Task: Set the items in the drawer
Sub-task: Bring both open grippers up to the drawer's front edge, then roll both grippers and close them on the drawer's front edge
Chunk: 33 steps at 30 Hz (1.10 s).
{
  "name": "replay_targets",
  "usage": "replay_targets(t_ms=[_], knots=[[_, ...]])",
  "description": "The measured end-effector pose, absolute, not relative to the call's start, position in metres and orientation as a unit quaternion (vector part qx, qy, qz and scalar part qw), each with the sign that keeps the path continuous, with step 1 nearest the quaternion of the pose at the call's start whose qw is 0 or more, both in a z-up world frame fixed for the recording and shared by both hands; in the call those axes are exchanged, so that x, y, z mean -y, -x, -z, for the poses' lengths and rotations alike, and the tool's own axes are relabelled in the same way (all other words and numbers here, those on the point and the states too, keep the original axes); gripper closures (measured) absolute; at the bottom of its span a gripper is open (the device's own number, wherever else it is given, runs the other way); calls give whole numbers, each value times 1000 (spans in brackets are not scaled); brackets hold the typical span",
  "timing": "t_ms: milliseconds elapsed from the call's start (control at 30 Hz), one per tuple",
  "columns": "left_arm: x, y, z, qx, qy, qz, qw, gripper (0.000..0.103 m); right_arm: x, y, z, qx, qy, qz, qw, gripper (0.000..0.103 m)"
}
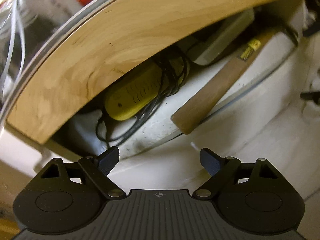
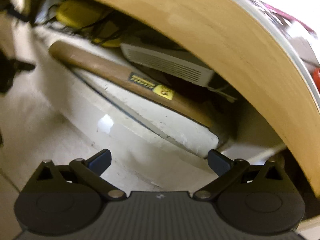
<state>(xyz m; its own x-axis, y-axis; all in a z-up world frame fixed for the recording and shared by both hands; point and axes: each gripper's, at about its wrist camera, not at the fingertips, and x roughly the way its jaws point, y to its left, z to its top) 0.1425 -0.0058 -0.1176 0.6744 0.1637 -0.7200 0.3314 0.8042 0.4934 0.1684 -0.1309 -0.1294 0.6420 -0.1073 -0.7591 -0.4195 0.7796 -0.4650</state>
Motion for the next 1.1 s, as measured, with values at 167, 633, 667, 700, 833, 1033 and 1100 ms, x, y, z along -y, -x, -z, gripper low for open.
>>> replay_targets(t_ms=[167, 633, 667, 700, 833, 1033, 1100], knots=[[10, -140, 126, -386, -375, 70, 840, 14, 120, -156, 140, -374, 406, -139, 822, 1], [20, -121, 160, -310, -549, 105, 769, 14, 113, -140, 167, -312, 592, -182, 721, 1], [18, -121, 162, -307, -558, 107, 764, 14, 114, -140, 169, -311, 599, -185, 715, 1], [16, -122, 164, -308, -562, 108, 760, 14, 116, -141, 170, -310, 604, -188, 710, 1], [17, -124, 166, -319, -566, 108, 753, 23, 122, -144, 175, -309, 622, -191, 694, 1], [16, -130, 174, -333, -576, 107, 739, 62, 124, -151, 183, -326, 637, -181, 674, 63], [17, -129, 177, -329, -587, 106, 732, 63, 123, -149, 186, -327, 643, -183, 668, 69]])
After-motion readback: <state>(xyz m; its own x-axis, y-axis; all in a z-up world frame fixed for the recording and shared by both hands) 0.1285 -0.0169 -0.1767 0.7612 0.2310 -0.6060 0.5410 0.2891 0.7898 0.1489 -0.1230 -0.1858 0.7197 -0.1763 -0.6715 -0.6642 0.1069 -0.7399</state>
